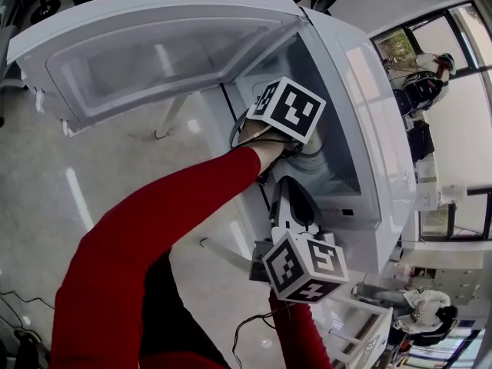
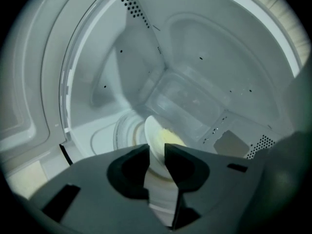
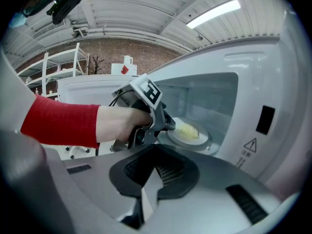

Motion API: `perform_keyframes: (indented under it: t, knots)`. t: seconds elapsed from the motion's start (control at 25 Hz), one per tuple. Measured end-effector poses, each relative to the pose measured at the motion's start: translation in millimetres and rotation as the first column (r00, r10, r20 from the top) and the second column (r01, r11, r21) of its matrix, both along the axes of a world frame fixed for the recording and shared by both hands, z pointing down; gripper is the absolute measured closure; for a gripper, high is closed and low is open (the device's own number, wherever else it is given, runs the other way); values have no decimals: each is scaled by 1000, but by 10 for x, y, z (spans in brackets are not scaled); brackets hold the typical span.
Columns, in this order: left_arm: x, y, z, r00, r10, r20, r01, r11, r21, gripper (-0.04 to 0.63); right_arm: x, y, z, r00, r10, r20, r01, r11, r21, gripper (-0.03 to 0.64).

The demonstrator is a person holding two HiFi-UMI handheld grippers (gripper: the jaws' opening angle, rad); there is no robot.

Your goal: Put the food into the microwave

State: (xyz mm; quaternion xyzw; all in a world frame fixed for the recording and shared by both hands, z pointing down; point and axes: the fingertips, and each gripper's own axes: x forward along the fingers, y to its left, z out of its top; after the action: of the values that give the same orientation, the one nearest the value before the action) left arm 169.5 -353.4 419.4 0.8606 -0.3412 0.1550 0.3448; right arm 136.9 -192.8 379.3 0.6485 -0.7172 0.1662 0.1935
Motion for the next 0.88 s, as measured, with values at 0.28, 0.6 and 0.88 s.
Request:
perform_keyframes:
  t: [0.28, 0.6, 0.88]
  knots:
    - [1, -22, 28, 995, -1, 104, -12, 993, 118, 472, 32, 3, 19, 1000, 3, -1, -3, 1000, -2, 603]
    - [1, -38, 46, 988, -14, 153, -12, 986, 164, 469, 25, -11, 56, 1000, 2, 1, -2, 1000, -15, 603]
    - [5, -47, 77, 977, -25, 214, -21, 977, 211, 465, 44, -21, 61, 1000, 5, 5, -5, 1000, -21, 603]
